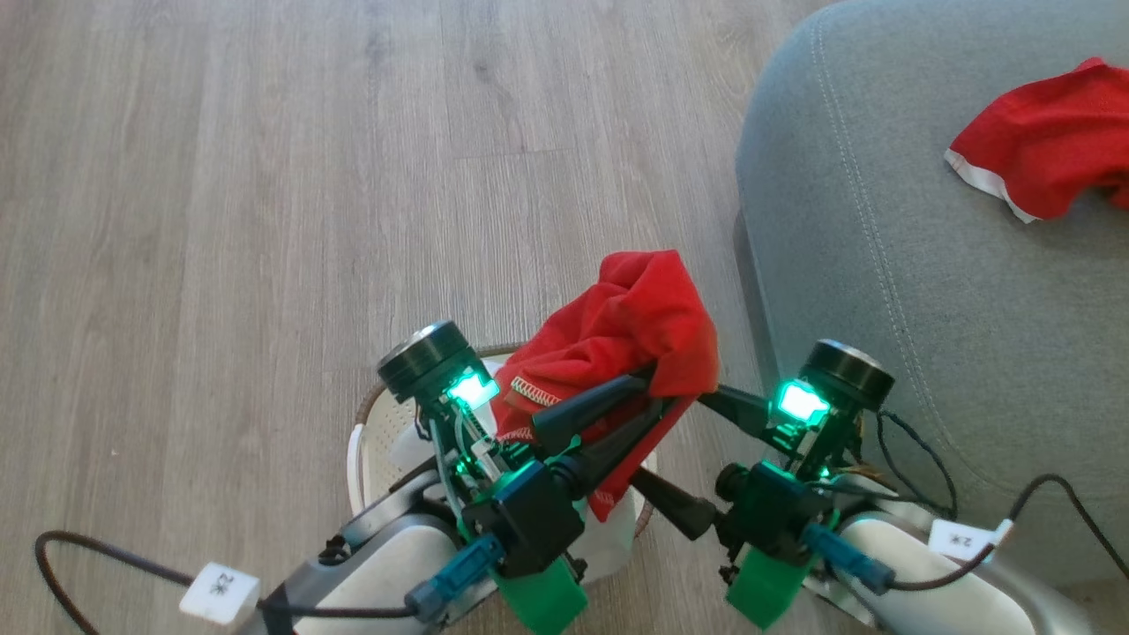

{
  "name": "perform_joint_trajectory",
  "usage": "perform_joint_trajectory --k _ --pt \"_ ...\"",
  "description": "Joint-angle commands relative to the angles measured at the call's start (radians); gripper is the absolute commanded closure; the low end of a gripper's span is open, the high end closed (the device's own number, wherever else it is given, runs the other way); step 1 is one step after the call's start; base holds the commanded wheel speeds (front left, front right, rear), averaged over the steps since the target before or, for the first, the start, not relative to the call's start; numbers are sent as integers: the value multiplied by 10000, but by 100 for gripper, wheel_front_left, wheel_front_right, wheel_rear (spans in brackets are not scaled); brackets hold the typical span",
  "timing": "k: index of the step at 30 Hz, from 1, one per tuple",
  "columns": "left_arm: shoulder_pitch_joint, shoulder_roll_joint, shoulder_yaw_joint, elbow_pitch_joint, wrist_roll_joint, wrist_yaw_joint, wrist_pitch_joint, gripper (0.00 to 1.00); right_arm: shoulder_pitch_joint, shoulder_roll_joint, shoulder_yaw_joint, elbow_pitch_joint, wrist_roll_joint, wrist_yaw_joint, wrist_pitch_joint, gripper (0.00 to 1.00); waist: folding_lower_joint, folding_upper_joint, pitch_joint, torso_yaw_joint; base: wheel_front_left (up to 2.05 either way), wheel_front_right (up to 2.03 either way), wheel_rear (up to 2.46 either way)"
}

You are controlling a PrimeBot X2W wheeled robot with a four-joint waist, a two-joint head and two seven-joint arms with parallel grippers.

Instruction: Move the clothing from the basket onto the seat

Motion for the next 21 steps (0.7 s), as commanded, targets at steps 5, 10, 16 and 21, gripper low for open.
perform_joint_trajectory --k 5,10,16,21 --pt "-494 11 280 -319 -94 -7 -49 100 -333 81 383 -9 -426 -2 -51 0 0 0 -51 95 0 0 0" --pt "-469 -27 133 -292 -150 -7 -49 100 -432 379 604 228 -585 -2 -51 0 0 0 -100 181 0 0 0" --pt "-412 -66 75 -263 -211 -7 -49 100 -315 729 356 277 -433 -2 -51 100 0 0 -184 282 0 0 0" --pt "-308 -68 221 -273 -234 -7 -49 100 -67 926 -99 135 -549 -2 -51 100 0 0 -214 311 0 0 0"
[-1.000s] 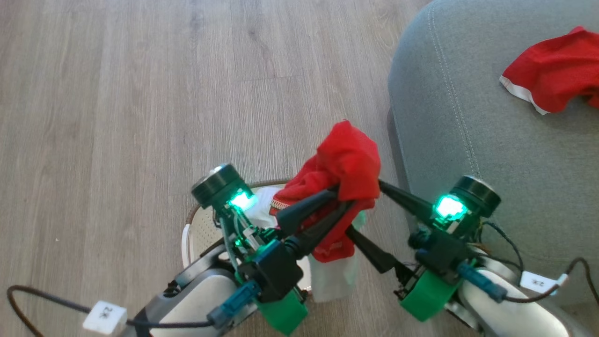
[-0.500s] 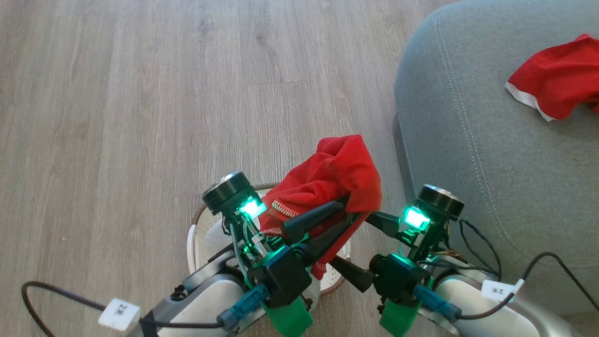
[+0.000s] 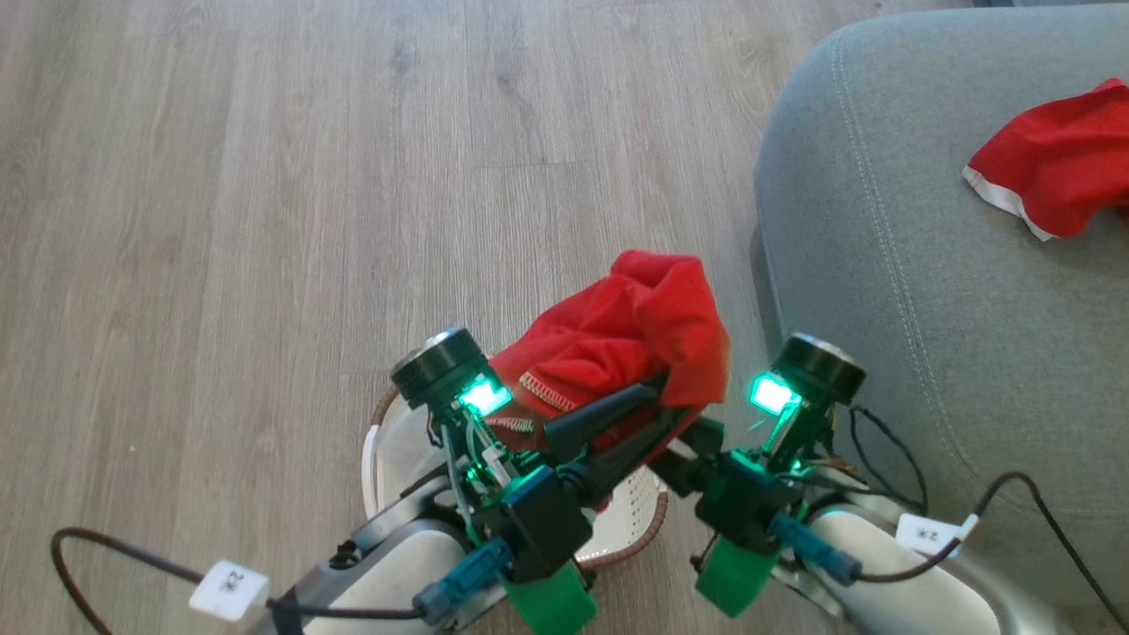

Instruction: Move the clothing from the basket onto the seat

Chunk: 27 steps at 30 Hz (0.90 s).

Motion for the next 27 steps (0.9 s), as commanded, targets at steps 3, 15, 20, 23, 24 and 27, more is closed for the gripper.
perform_joint_trajectory --k 3,15,20,23,24,27 --pt "-251 -12 531 -356 -112 -7 -49 100 271 299 -488 -347 -6 -4 -51 100 0 0 -15 6 0 0 0" --pt "81 -158 969 -298 -277 -7 -49 100 1112 1016 -2471 -483 -65 -4 -51 100 0 0 -112 -39 0 0 0" --pt "221 -242 1062 -155 -278 -8 -49 100 1388 1356 -3128 -486 -226 -4 -51 100 0 0 -134 -40 0 0 0" --pt "280 -275 1034 -71 -257 -8 -49 100 1437 1409 -3173 -470 -224 -4 -51 100 0 0 -146 -43 0 0 0" --pt "291 -290 1019 -52 -251 -8 -49 100 1445 1422 -3176 -468 -215 -4 -51 100 0 0 -148 -41 0 0 0" --pt "304 -328 995 -23 -266 -8 -49 73 1449 1454 -3177 -473 -191 -4 -51 100 0 0 -151 -37 0 0 0"
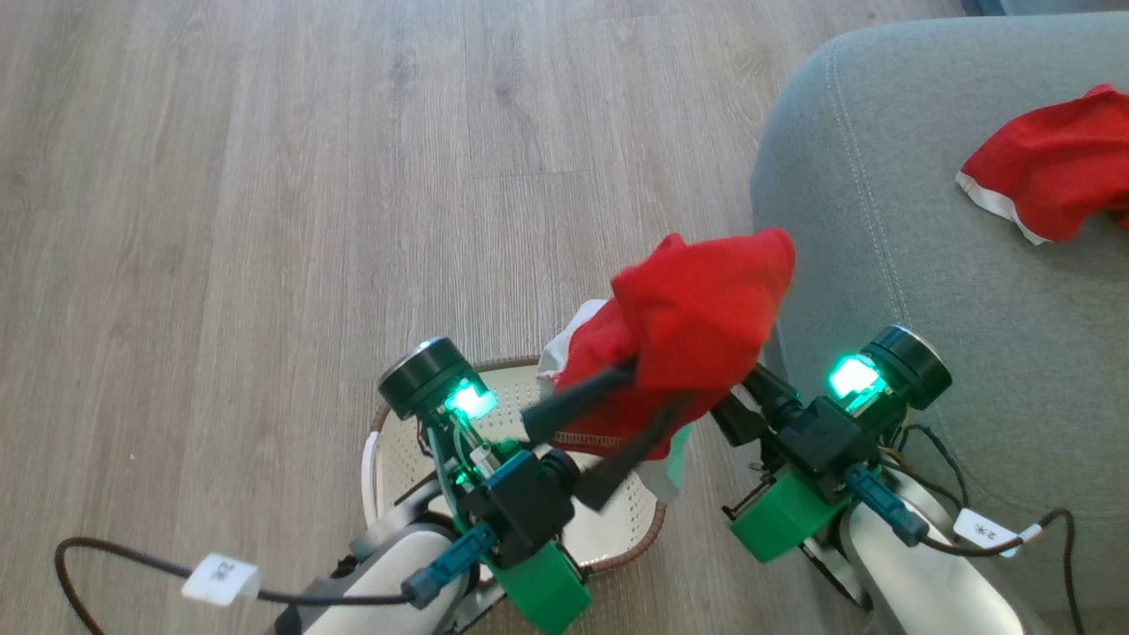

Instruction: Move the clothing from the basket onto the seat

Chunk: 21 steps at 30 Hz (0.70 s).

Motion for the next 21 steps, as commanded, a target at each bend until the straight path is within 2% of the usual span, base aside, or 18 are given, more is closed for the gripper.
perform_joint_trajectory --k 1,2,9,21 --pt "-181 -31 414 -273 -11 -8 -49 9 -47 174 57 -398 31 -4 -51 100 0 0 16 6 0 0 0" --pt "-184 -56 435 -265 -3 -8 -49 0 -63 184 51 -409 37 -4 -51 100 0 0 31 10 0 0 0" --pt "-62 -234 576 84 85 -8 -49 0 -192 210 -342 -497 -30 -4 -51 100 0 0 137 21 0 0 0" --pt "411 -143 734 947 -40 -8 -49 0 -124 8 -2149 -678 -247 -4 -51 100 0 0 163 -120 0 0 0"
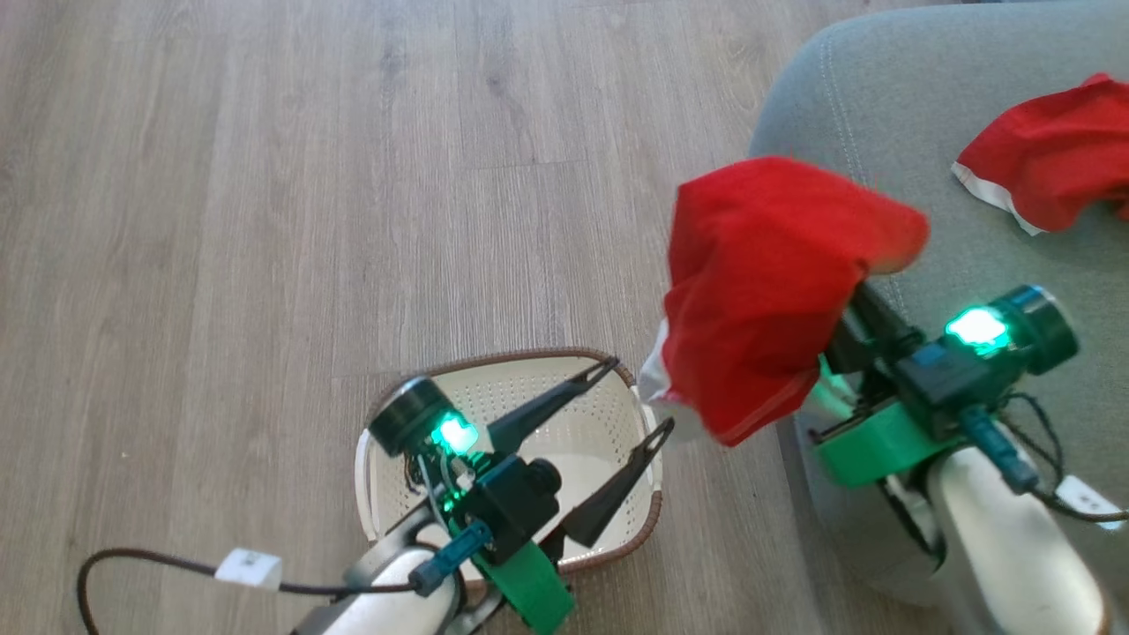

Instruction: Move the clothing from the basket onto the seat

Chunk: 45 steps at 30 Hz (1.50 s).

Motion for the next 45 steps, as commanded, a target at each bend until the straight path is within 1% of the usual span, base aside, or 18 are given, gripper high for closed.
perform_joint_trajectory --k 1,7,15,24,31,36,45 --pt "-132 79 435 -194 -51 -8 -49 0 -94 -91 -45 -401 -92 -4 -51 100 0 0 3 -27 0 0 0" --pt "67 65 442 284 -142 -8 -49 0 153 39 -948 -320 -14 -4 -51 100 0 0 40 -115 0 0 0" --pt "370 -285 989 793 -561 -8 -49 0 408 304 -1728 162 -12 -4 -51 100 0 0 46 -232 0 0 0" --pt "570 -296 1187 1003 -437 -8 -49 0 490 497 -1862 396 14 -4 -51 100 0 0 75 -419 0 0 0" --pt "599 -283 1242 1030 -390 -8 -49 0 392 413 -1876 383 21 -4 -51 100 0 0 149 -682 0 0 0" --pt "559 -267 1152 863 -435 -8 -49 0 316 329 -1922 301 -13 -4 -51 100 0 0 220 -1020 0 0 0" --pt "508 -265 1063 751 -420 -8 -49 0 463 214 -2127 177 -123 -4 -51 100 0 0 299 -1860 0 0 0"
